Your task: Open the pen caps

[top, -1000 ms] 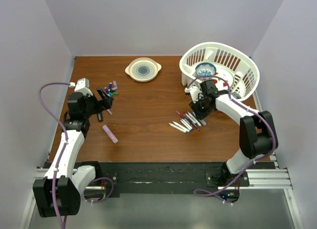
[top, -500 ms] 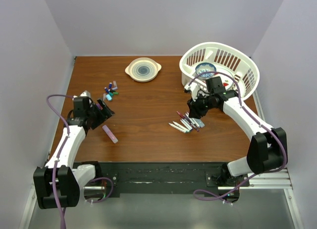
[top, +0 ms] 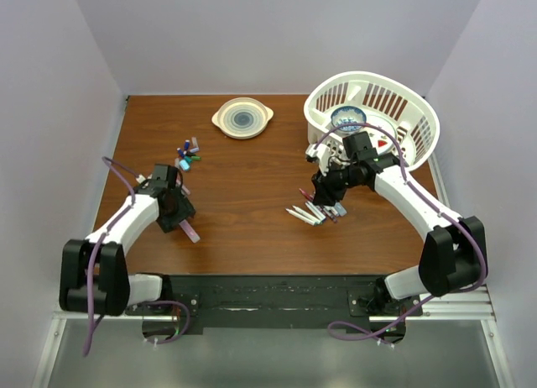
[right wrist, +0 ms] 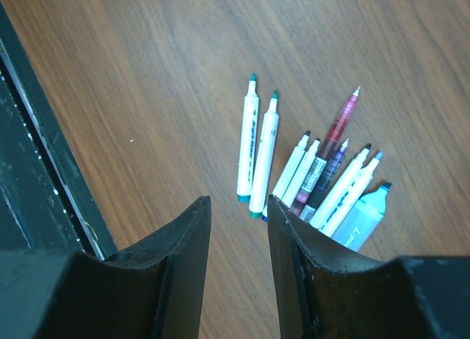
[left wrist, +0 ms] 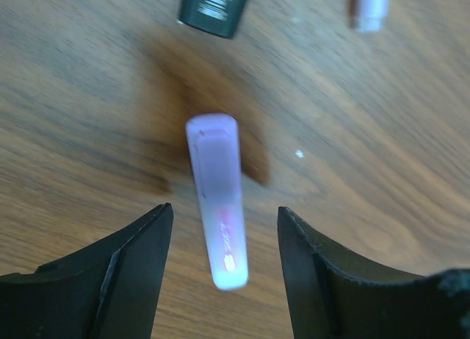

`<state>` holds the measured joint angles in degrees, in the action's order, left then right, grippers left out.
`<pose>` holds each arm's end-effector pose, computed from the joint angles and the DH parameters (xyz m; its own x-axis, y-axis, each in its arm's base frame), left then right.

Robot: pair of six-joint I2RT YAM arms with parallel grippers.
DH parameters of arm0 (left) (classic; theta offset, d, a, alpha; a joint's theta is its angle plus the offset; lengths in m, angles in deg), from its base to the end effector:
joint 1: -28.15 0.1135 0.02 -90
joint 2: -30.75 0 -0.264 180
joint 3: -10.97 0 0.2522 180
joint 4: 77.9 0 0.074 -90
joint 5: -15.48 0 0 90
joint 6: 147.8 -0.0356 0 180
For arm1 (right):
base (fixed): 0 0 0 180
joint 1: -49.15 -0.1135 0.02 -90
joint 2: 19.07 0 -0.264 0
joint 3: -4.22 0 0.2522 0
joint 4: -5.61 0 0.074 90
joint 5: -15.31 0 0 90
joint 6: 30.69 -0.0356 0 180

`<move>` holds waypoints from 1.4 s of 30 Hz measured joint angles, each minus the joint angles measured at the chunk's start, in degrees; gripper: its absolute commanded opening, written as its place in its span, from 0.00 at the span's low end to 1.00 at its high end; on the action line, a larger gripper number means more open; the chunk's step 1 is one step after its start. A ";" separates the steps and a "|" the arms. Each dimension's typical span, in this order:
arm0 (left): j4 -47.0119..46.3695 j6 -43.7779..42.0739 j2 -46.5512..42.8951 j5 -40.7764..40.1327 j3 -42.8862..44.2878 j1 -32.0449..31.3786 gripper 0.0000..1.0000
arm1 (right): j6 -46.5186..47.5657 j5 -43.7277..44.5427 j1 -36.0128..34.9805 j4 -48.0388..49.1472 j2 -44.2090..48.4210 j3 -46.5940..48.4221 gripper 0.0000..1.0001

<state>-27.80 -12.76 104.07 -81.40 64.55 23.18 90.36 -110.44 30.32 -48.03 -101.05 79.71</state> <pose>0.2188 -0.0147 0.1786 -0.6926 -0.6449 -0.3231 -0.6300 0.7590 -0.1644 0.2630 0.1117 0.2572 -0.4260 -0.5875 -0.6880 -0.8837 0.4333 0.1772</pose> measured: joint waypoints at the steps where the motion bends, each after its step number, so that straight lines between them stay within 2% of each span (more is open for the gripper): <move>1: 0.07 0.31 1.27 -0.57 0.28 -0.04 0.64 | 0.04 0.00 -0.13 -0.02 0.00 0.00 0.41; 6: -0.28 0.90 6.80 -3.10 1.62 -0.09 0.61 | 0.09 0.00 -0.96 -0.04 -0.02 0.00 0.41; 8: -0.11 0.90 8.81 -3.93 2.73 -0.09 0.53 | 0.11 0.00 -1.05 -0.04 -0.04 0.00 0.41; 9: -0.07 0.85 9.66 -4.52 3.43 -0.13 0.44 | 0.11 0.00 -1.07 -0.04 -0.04 0.00 0.41; 11: 0.09 0.87 11.34 -5.66 4.76 -0.15 0.38 | 0.11 0.00 -1.11 -0.04 -0.04 0.00 0.41; 14: -0.66 0.87 12.92 -6.71 6.16 -0.15 0.23 | 0.11 0.00 -1.11 -0.07 -0.07 0.00 0.41; 15: -0.70 0.94 12.96 -6.84 6.23 -0.15 0.13 | 0.11 0.00 -1.11 -0.07 -0.09 0.00 0.41; 16: -0.74 0.94 12.96 -6.88 6.25 -0.17 0.07 | 0.11 0.00 -1.11 -0.07 -0.09 0.00 0.41; 18: -0.85 0.98 12.96 -6.93 6.34 -0.22 0.00 | 0.13 0.00 -1.11 -0.09 -0.09 0.00 0.41; 23: -1.42 0.83 10.95 -5.18 6.10 -0.26 0.00 | 1.07 -1.40 -1.36 -0.59 -0.09 0.00 0.42; 26: -3.08 0.24 4.76 -0.68 5.18 -0.35 0.00 | 1.84 -2.89 -2.32 -0.90 0.07 -0.02 0.48; 29: -8.24 -0.72 -3.76 6.64 3.37 -0.42 0.00 | 2.54 -4.26 -4.46 0.28 1.90 -1.01 0.79; 30: -10.95 -0.98 -6.60 9.46 2.36 -0.42 0.00 | 2.21 -4.42 -4.90 0.87 2.73 -1.57 0.93; 31: -14.21 -1.11 -9.42 12.52 1.01 -0.46 0.00 | 2.49 -4.81 -5.57 1.99 4.44 -2.69 0.99; 36: -37.22 2.10 -18.84 27.12 -9.42 -1.64 0.00 | -0.28 -11.10 -6.25 7.48 8.76 -6.21 0.99; 38: -46.49 4.87 -18.67 31.10 -12.81 -3.13 0.00 | -0.74 -16.52 -6.25 7.63 6.91 -5.66 0.98; 42: -60.74 9.77 -13.62 34.69 -15.39 -8.28 0.00 | -2.29 -25.05 -6.40 6.58 0.28 -3.39 0.92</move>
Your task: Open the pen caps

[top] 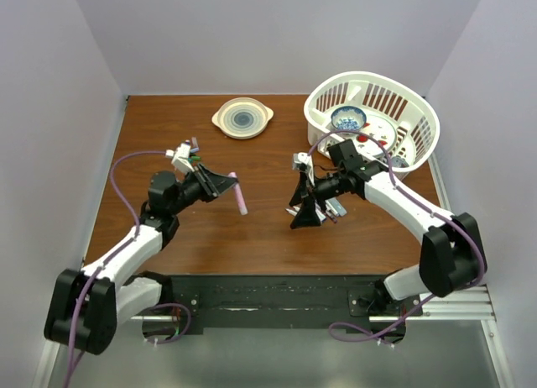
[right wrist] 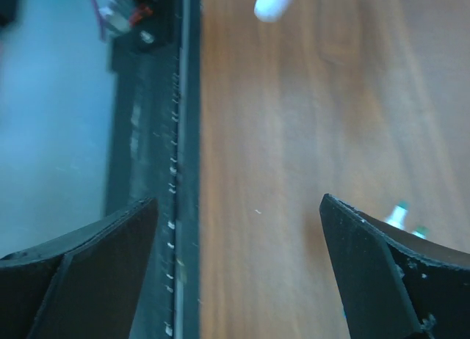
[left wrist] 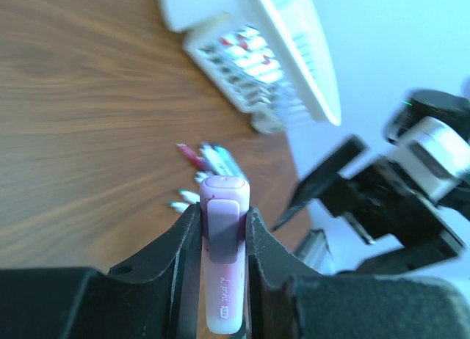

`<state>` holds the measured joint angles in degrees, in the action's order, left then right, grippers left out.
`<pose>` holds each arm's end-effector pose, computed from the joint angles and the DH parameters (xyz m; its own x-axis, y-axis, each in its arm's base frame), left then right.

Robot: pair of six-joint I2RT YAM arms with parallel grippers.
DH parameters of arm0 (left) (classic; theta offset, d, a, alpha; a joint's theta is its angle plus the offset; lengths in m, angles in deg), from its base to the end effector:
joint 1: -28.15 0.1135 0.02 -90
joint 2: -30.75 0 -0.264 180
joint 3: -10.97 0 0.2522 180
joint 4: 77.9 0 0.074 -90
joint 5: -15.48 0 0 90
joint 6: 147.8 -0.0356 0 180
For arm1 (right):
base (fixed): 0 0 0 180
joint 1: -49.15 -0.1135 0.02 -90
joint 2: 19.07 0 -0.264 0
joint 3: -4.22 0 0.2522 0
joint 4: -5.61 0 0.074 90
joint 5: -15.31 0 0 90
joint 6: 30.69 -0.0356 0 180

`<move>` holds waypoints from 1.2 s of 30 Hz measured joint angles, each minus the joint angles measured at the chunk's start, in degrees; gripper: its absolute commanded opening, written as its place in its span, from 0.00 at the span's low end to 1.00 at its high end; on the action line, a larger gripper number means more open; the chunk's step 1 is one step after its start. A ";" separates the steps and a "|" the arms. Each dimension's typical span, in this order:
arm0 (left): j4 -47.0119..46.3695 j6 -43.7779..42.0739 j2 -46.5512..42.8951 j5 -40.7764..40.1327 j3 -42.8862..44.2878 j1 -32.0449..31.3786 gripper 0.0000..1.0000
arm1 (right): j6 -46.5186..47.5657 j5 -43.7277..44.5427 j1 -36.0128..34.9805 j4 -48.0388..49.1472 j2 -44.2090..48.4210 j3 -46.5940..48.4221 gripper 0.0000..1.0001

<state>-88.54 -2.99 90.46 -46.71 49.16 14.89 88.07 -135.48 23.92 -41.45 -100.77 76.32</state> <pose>0.2152 -0.0678 0.2290 -0.6361 -0.5927 -0.4940 0.2238 0.4710 -0.8533 0.2407 0.1478 0.2563 -0.3536 -0.4262 -0.8327 -0.9264 0.0364 0.3748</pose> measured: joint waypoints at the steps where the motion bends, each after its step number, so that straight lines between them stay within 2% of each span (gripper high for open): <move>1: -3.28 0.81 1.62 0.33 0.00 -1.95 0.00 | -1.92 -1.27 -0.20 0.94 -0.94 -0.31 0.91; 5: -13.11 3.34 6.51 0.07 0.04 -8.52 0.00 | -14.10 -3.69 -0.87 11.93 -0.13 -5.22 0.85; 10: -19.43 4.81 11.30 -1.44 1.29 -13.49 0.00 | -30.10 -1.20 -1.86 24.72 0.68 -9.27 0.80; 15: -23.04 5.70 15.08 -3.87 4.07 -17.09 0.00 | -39.30 3.10 -3.76 32.11 0.63 -9.62 0.78; 18: -24.74 6.12 16.65 -5.11 4.76 -19.26 0.00 | -42.10 4.83 -5.01 34.14 0.55 -9.62 0.72; 22: -25.38 6.38 18.51 -7.72 5.09 -22.10 0.00 | -43.56 7.28 -5.44 34.75 0.42 -9.62 0.42; 23: -25.24 6.62 18.73 -8.52 5.09 -22.62 0.00 | -43.63 8.00 -5.44 34.77 0.42 -9.62 0.22; 25: -24.85 6.71 18.82 -9.99 5.11 -23.50 0.00 | -43.39 9.92 -5.44 34.34 0.42 -9.62 0.00; 30: -19.45 4.63 17.70 -15.41 6.27 -25.57 0.00 | -42.36 13.84 -5.20 29.29 -0.22 -8.46 0.00; 36: -8.15 4.07 10.05 -24.83 6.40 -27.32 0.00 | -37.75 13.29 -7.21 25.55 -2.86 -4.26 0.00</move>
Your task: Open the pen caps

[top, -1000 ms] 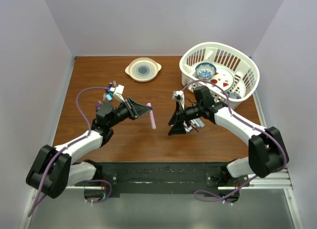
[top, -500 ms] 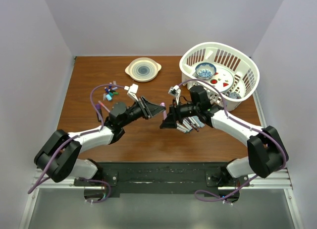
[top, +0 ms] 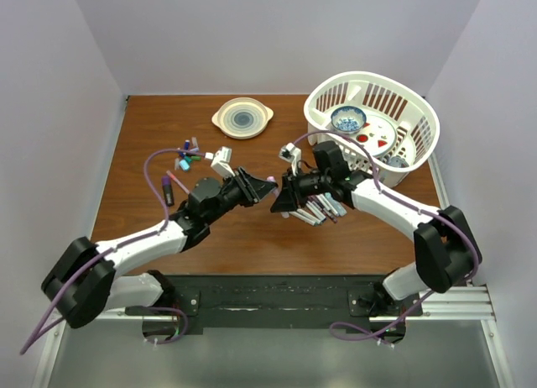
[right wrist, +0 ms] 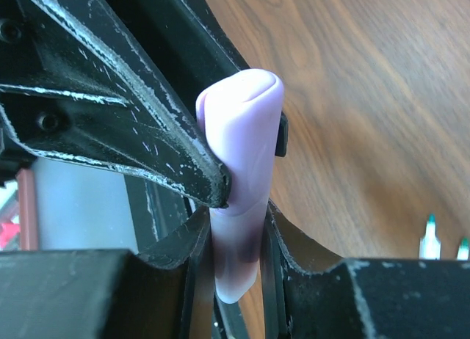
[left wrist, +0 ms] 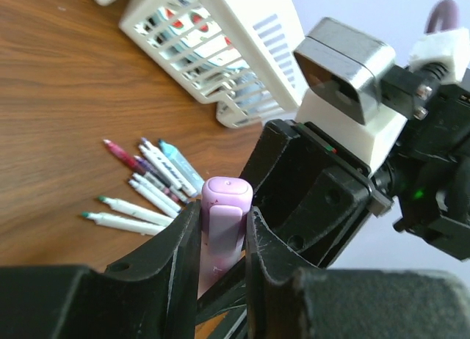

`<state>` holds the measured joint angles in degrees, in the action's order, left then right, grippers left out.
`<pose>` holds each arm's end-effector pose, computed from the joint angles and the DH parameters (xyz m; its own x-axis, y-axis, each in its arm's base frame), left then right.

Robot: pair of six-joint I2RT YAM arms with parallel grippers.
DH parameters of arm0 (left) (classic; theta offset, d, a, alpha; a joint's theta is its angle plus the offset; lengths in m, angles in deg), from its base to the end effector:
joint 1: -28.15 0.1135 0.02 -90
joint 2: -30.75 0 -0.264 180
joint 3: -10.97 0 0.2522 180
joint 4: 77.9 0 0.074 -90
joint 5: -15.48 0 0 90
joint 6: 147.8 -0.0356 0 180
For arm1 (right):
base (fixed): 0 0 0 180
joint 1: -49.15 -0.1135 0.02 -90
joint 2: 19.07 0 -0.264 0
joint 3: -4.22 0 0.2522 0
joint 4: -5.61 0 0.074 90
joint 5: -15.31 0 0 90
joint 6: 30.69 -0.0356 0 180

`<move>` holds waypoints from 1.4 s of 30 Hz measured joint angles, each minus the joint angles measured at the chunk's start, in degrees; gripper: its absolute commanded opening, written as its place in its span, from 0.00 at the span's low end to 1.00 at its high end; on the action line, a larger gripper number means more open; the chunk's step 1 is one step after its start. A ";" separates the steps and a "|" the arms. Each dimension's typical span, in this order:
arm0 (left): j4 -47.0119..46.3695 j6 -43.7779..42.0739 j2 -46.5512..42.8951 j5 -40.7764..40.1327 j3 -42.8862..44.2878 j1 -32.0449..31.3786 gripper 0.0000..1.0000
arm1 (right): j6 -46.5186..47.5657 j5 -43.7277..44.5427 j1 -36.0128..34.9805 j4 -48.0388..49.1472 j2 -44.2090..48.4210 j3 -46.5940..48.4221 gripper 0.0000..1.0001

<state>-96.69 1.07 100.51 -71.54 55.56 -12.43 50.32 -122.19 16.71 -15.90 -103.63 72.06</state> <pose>0.2007 -0.1743 0.2418 -0.6333 -0.5831 -0.5088 0.2839 0.4366 -0.8537 0.2505 0.1903 0.2431 -0.6488 -0.2873 -0.7046 -0.7591 0.3082 0.5734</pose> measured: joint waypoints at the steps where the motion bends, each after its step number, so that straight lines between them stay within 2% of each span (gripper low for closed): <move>1: 1.57 -0.13 -1.16 -1.09 0.04 0.00 0.00 | 0.74 0.11 -0.70 -0.24 -0.55 0.83 0.00; 7: 13.81 -0.81 -5.57 -3.58 2.08 3.74 0.00 | 2.97 4.61 -4.81 1.84 -4.15 3.30 0.00; 12: 15.74 -1.16 -8.83 -17.44 3.67 16.96 0.00 | 5.92 1.44 -8.68 -4.57 -5.84 2.64 0.00; 15: 16.83 -1.68 -11.21 -20.48 3.67 18.82 0.00 | 8.15 0.26 -9.40 -6.43 -5.84 2.69 0.00; 20: 20.90 -2.49 -10.64 -21.05 3.69 22.25 0.00 | 18.62 0.35 -8.02 -14.58 -5.81 4.70 0.00; 28: 29.81 -4.76 3.63 -15.17 5.77 37.40 0.01 | 28.17 2.78 -4.90 -20.83 -4.74 5.86 0.00; 35: 32.09 -8.15 16.63 -12.79 15.43 41.20 0.06 | 30.01 3.08 -2.45 -22.27 -4.28 5.95 0.00; 42: 33.16 -10.51 26.99 -12.09 21.97 43.10 0.18 | 30.53 3.06 -0.37 -22.86 -4.28 6.08 0.00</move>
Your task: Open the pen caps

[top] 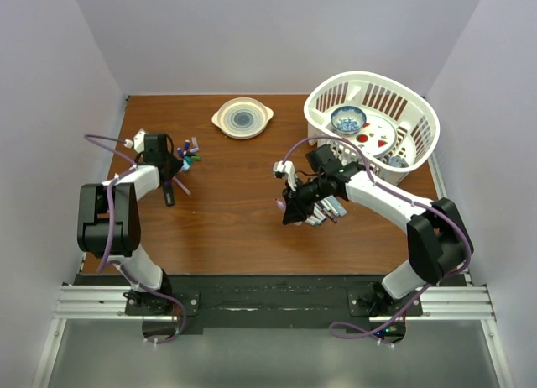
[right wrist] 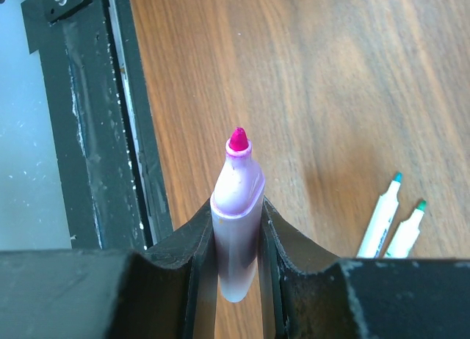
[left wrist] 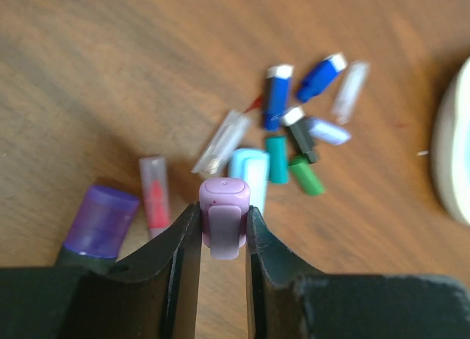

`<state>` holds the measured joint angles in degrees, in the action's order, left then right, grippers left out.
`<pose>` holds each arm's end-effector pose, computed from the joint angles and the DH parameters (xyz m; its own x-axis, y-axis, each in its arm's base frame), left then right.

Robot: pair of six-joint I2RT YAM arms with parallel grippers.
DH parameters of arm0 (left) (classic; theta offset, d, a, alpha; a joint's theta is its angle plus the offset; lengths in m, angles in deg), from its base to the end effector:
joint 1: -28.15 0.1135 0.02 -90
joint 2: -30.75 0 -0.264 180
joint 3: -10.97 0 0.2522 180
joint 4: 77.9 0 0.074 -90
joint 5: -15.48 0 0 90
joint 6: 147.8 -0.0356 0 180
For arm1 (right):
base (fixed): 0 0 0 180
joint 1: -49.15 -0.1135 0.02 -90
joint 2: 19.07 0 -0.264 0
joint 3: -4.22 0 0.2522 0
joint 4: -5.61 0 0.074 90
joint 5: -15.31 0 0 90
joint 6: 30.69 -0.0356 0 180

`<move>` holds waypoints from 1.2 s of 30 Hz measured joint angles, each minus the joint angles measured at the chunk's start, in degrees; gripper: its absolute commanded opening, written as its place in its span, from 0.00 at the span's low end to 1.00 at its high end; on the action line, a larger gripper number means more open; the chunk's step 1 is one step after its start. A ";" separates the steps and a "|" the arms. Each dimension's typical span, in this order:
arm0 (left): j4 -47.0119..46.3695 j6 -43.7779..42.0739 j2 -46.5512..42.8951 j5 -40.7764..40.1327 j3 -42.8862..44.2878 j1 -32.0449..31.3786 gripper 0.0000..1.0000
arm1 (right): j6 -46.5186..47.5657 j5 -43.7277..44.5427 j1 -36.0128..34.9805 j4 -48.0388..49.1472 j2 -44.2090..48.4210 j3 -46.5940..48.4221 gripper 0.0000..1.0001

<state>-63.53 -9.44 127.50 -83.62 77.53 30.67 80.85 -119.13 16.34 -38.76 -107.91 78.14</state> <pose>0.3462 0.0209 0.1723 -0.3492 -0.7540 -0.5564 -0.6275 0.6291 -0.4588 0.2463 0.1885 0.2270 -0.4198 -0.5825 -0.6960 -0.9047 0.2069 0.3724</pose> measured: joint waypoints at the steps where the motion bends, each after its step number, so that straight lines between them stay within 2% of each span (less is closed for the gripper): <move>1: 0.57 -0.15 0.59 0.00 0.00 0.09 0.19 | 0.00 -0.02 0.31 -0.07 0.00 0.02 0.00; 4: 1.55 -0.63 1.46 0.00 0.00 0.09 0.25 | 0.02 0.00 0.85 -0.15 0.00 0.04 0.00; 5: 1.62 -0.98 1.73 0.00 0.00 0.09 0.30 | 0.02 0.00 0.98 -0.22 0.00 0.04 0.00; 9: 1.75 -1.44 2.54 0.11 0.04 0.11 0.41 | 0.07 0.04 1.07 -0.26 0.00 0.04 0.00; 12: 1.88 -1.73 2.69 0.44 0.24 0.15 0.46 | 0.28 0.59 1.25 -0.28 0.00 0.04 0.00; 14: 1.99 -2.05 2.69 0.63 0.59 0.24 0.51 | 0.83 2.38 1.38 -0.46 0.02 0.04 0.00; 21: 2.69 -3.34 1.44 2.95 1.77 1.75 0.57 | 3.23 15.69 2.34 -1.29 1.84 0.04 0.00; 25: 3.96 -6.03 -3.28 6.34 1.95 2.36 0.62 | 3.61 23.80 4.44 -1.11 1.88 0.04 0.00; 28: 3.87 -9.25 -9.49 10.58 2.12 2.43 0.70 | 3.61 28.52 6.38 -1.11 1.01 0.04 0.00; 30: 3.74 -11.69 -13.79 13.14 2.03 2.43 0.92 | 3.61 31.32 7.39 -1.29 -0.59 0.15 0.02; 31: 3.52 -13.66 -16.39 14.73 1.84 2.45 1.00 | 3.61 32.30 7.76 -1.44 -1.66 0.17 0.04; 36: 2.25 -23.10 -29.99 22.01 -2.84 2.43 1.00 | 3.61 34.56 9.07 -3.06 -6.43 0.63 0.13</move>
<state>-61.28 -32.54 97.52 -61.61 74.69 33.10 84.46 -84.58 25.41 -41.82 -114.34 78.77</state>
